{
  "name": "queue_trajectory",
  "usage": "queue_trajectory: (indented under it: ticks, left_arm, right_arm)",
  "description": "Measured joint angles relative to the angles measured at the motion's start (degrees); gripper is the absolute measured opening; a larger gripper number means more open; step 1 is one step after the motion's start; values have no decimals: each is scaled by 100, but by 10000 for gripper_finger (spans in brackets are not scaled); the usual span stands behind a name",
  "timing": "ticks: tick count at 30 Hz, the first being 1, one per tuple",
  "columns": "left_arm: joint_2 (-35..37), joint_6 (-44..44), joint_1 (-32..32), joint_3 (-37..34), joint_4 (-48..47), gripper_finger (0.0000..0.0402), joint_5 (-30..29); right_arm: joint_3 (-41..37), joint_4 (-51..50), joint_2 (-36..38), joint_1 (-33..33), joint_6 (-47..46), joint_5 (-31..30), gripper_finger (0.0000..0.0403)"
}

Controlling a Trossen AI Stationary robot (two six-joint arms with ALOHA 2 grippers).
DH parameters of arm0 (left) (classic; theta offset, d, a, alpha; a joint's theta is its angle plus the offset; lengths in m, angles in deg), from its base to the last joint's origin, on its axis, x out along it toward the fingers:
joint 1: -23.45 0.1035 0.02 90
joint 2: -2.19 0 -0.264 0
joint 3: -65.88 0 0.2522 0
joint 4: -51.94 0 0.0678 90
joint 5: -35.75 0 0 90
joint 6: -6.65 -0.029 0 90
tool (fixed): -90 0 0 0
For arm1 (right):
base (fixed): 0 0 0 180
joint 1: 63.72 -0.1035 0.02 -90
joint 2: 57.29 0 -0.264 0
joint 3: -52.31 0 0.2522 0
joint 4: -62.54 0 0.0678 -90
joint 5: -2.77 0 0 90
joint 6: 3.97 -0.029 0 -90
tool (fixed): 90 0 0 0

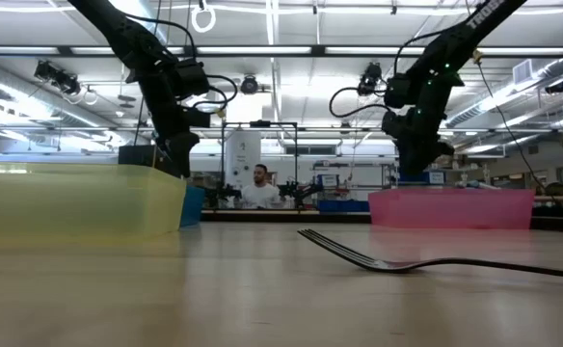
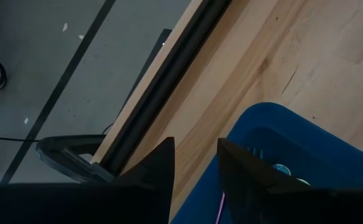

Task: Sort silverware by color (type)
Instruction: Put the black fork into the yellow bin

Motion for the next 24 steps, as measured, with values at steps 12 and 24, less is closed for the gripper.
queue_trajectory:
  ticks: [12,24]
  left_arm:
    - [0,2,0,0,-9,121,2]
    - [0,2,0,0,94,121,4]
  right_arm:
    - [40,-400,-700,-48,161,-355,134]
    - [38,-758,-701,-50,419,-755,134]
